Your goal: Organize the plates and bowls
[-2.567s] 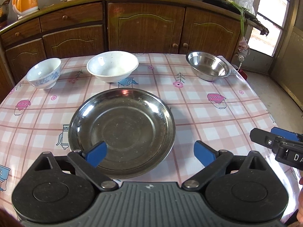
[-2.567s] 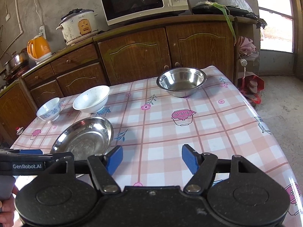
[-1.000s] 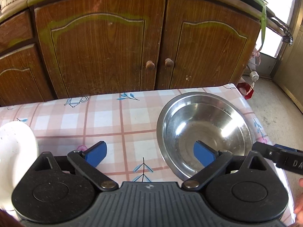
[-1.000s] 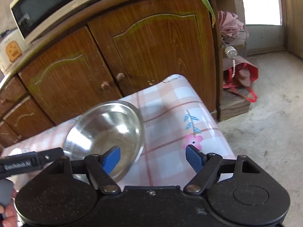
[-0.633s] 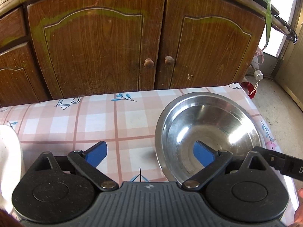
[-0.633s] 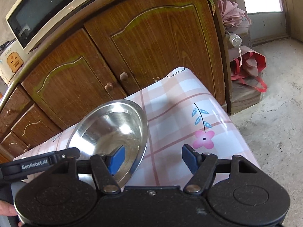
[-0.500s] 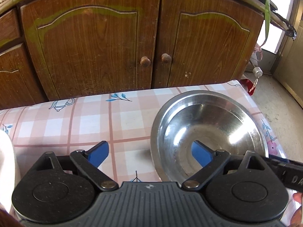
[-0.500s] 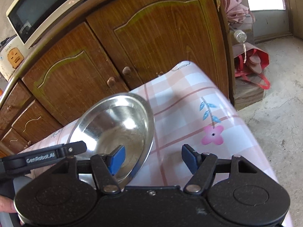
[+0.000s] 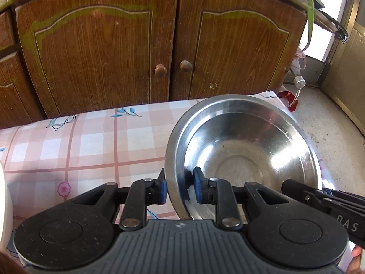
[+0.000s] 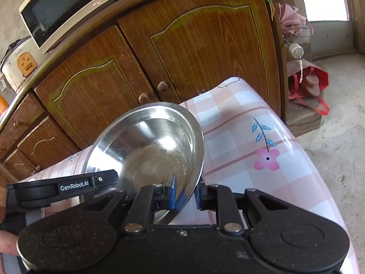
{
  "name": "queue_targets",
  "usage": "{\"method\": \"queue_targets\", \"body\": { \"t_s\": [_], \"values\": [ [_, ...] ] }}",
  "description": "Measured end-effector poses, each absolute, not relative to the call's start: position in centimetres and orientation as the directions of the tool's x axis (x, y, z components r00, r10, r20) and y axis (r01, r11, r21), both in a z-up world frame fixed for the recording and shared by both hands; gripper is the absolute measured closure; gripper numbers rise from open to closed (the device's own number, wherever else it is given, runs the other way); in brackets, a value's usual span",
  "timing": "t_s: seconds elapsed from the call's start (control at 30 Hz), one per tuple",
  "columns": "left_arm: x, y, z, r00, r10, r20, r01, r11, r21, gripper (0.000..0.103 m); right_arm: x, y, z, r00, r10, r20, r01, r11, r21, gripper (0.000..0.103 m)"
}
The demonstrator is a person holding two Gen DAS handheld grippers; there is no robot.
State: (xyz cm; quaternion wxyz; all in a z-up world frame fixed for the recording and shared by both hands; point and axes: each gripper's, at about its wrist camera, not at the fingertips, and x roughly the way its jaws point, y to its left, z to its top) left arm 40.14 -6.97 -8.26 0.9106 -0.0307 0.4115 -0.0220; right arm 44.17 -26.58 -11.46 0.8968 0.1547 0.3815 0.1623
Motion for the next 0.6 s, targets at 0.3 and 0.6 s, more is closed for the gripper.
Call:
{"method": "queue_targets", "body": {
  "t_s": [0.3, 0.6],
  "values": [
    [36.8, -7.9, -6.5, 0.671, -0.094, -0.736, 0.038, 0.995, -0.093, 0.080, 41.1, -26.2, -8.1, 0.674, 0.314, -0.668, -0.206, 0.949, 0.237, 0.079],
    [33.4, -7.6, -4.4, 0.681, -0.120, -0.723, 0.025, 0.990, -0.140, 0.079, 37.5, -25.5, -4.6, 0.697, 0.254, -0.671, -0.218, 0.966, 0.140, 0.079]
  ]
}}
